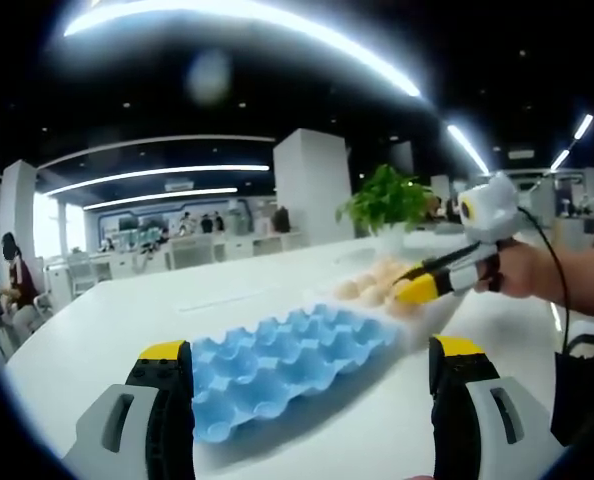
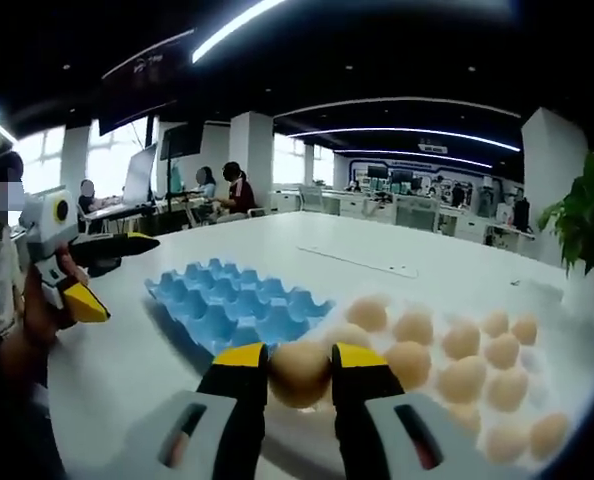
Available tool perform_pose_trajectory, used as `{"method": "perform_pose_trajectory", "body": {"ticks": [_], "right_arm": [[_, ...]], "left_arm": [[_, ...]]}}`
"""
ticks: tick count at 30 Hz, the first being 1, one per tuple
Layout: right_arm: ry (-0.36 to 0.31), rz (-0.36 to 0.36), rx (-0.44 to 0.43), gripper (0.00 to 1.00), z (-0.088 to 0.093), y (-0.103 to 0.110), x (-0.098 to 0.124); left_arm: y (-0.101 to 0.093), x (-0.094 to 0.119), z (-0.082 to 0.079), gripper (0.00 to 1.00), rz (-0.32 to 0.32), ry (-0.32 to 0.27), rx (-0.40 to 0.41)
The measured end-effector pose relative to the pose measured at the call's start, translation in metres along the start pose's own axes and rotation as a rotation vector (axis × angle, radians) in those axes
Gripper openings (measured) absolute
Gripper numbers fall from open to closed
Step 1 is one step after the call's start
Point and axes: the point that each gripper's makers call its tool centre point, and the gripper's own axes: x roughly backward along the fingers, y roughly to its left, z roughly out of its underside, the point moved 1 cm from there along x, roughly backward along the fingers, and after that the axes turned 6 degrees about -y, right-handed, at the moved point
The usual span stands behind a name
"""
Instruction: Pick up the eggs on the table and place them into the egg tray on the table
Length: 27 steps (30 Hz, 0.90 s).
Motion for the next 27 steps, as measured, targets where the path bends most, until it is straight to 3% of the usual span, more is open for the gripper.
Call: {"method": "perform_pose_trajectory", "body": {"ticks": [4, 11, 14, 16, 27], "right_arm": [[-0.004, 0.018, 0.082, 0.26, -0.003, 0.004, 0.002], [-0.038, -0.017, 0.026, 0.26, -0.015, 0.009, 0.004], [0.004, -0.044, 0.004, 0.26, -0.009, 0.013, 0.002], [-0.016, -0.035, 0.015, 0.26, -0.012, 0.013, 0.003], [0.033, -0.044, 0.023, 0.27, -0.008, 0.014, -0.005]], "left_arm": [[0.0, 0.0, 0.0, 1.0, -0.001, 0.0, 0.0], [0.001, 0.001, -0.001, 1.0, 0.0, 0.0, 0.001], [0.001, 0.001, -0.001, 1.0, 0.0, 0.0, 0.001], [0.001, 0.001, -0.001, 1.0, 0.001, 0.0, 0.002], [0.002, 0.0, -0.001, 1.0, 0.003, 0.0, 0.003]]}}
